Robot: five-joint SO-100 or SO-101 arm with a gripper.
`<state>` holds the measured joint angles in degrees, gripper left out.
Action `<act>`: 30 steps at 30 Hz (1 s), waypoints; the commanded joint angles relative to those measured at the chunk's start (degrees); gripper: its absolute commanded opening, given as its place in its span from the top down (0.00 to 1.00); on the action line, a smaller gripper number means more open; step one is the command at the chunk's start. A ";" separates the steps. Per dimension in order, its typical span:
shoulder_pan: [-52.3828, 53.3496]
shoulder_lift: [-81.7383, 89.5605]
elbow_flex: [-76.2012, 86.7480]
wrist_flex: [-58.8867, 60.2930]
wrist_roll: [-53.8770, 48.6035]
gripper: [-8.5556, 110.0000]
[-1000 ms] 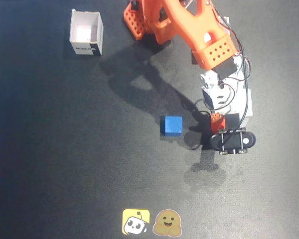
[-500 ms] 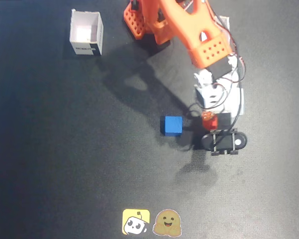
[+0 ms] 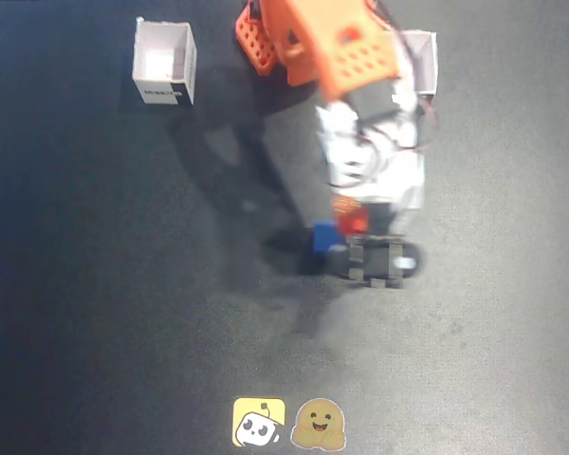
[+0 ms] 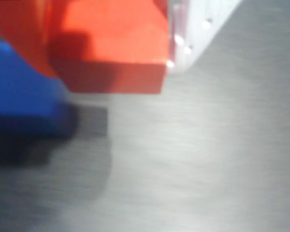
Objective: Put the red cube in the right box and the blue cube in the left box.
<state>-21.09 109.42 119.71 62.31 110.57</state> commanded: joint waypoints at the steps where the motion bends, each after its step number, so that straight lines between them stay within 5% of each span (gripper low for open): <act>1: 5.45 6.59 -1.76 3.60 -3.43 0.83; 17: 29.36 16.44 2.46 12.04 -10.46 0.83; 30: 55.99 20.39 5.19 15.73 -26.02 0.83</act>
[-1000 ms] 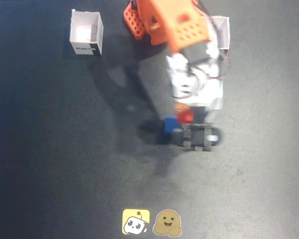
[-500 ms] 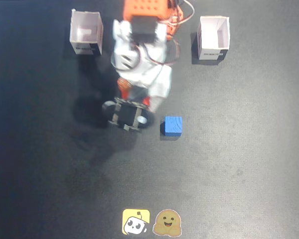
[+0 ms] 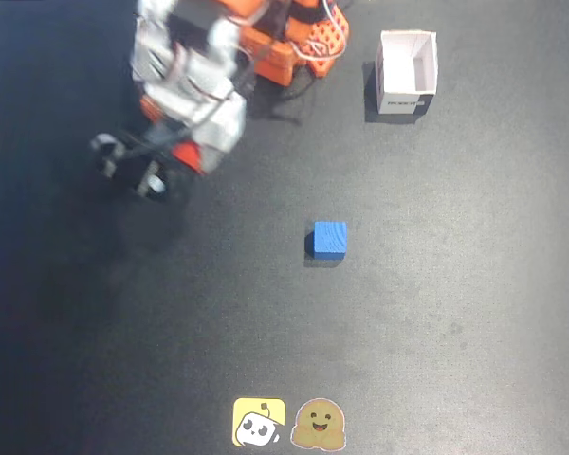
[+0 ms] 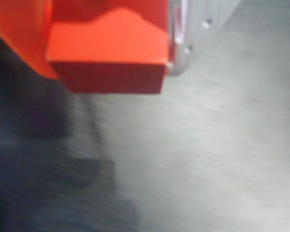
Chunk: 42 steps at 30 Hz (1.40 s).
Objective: Put the red cube in the right box and the blue cube in the left box.
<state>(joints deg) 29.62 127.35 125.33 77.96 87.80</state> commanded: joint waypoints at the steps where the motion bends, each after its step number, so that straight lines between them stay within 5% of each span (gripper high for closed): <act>1: 7.21 2.55 -0.26 0.18 -4.13 0.83; 18: 29.79 5.10 2.64 4.31 -9.40 0.83; 42: 40.52 12.92 10.02 6.15 -1.49 0.83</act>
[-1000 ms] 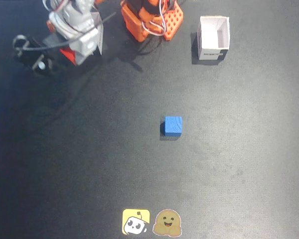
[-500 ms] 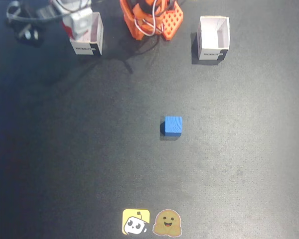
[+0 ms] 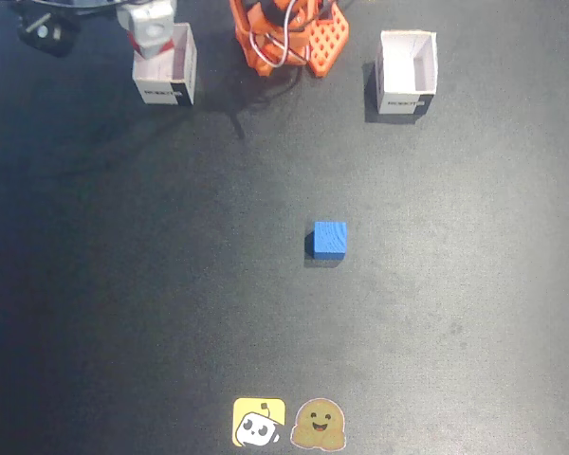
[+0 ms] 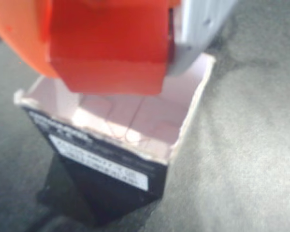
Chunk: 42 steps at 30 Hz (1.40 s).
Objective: Put the red cube in the right box and the blue cube in the left box.
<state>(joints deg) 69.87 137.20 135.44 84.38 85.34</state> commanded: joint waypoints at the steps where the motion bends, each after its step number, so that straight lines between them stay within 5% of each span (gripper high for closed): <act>1: 0.26 3.69 0.18 -0.26 1.14 0.83; 24: -0.44 3.96 -0.62 -0.35 -0.35 0.75; 35: -0.09 4.39 0.26 -0.97 -0.97 0.93; 42: -4.48 4.48 -0.09 -3.96 -5.71 0.93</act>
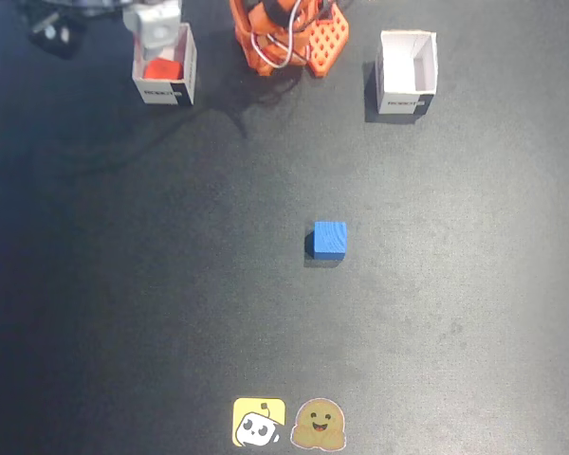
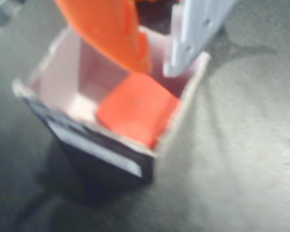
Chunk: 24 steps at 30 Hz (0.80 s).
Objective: Put the red cube in the right box and the blue cube in the left box.
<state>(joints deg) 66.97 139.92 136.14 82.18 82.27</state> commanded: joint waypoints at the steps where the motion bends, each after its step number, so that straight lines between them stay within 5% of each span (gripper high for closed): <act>1: -2.90 1.76 -1.23 -2.11 -3.60 0.93; 24: -54.76 15.12 -8.17 6.50 4.31 0.93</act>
<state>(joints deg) 16.08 151.52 130.17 88.33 86.31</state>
